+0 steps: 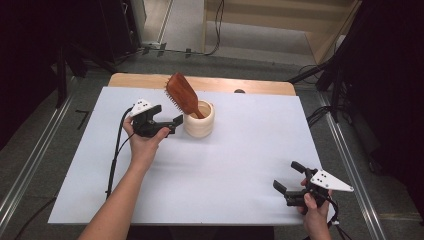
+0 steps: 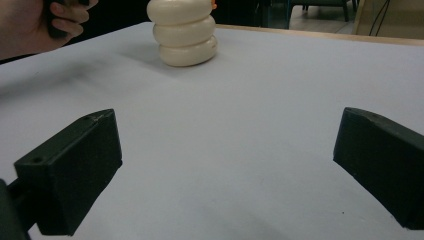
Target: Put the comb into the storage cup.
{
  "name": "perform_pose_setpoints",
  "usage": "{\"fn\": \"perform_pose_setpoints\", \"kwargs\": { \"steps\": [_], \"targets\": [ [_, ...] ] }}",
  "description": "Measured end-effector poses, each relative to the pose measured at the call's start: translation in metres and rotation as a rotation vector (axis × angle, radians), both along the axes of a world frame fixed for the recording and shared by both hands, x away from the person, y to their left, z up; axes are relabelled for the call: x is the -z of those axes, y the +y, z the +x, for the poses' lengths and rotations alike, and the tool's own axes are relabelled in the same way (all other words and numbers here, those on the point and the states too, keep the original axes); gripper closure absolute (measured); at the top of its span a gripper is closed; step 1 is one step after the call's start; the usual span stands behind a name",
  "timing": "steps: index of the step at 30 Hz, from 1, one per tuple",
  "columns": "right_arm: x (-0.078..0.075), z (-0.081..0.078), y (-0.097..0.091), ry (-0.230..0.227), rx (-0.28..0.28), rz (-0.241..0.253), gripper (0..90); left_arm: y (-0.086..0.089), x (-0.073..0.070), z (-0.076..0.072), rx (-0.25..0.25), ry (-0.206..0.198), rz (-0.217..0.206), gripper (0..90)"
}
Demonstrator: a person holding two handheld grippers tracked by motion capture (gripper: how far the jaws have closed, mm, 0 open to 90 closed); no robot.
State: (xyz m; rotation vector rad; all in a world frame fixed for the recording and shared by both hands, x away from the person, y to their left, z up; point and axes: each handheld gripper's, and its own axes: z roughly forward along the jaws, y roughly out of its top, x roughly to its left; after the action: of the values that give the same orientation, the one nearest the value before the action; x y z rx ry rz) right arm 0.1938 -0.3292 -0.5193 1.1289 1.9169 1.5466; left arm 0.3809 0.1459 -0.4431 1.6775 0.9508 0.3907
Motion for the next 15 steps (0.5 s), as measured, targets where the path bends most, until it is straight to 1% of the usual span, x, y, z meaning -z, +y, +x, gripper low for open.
{"fn": "perform_pose_setpoints", "kwargs": {
  "steps": [2, 6, 12, 15],
  "targets": [
    [0.0, 0.0, 0.0, 0.0, 0.001, 0.001, 0.0, 0.002, 0.0, -0.005, 0.0, -0.005, 0.007, 2.1],
    [0.0, 0.0, 0.0, 0.001, 0.004, -0.002, 0.0, 0.006, 0.001, -0.014, 0.013, -0.019, 0.005, 2.2],
    [0.0, 0.0, 0.0, 0.001, 0.004, -0.003, 0.0, 0.012, 0.003, -0.024, 0.022, -0.029, 0.025, 2.2],
    [0.0, 0.0, 0.0, 0.0, 0.003, 0.0, 0.0, 0.017, 0.003, -0.029, 0.02, -0.033, 0.016, 2.2]
  ]
}}
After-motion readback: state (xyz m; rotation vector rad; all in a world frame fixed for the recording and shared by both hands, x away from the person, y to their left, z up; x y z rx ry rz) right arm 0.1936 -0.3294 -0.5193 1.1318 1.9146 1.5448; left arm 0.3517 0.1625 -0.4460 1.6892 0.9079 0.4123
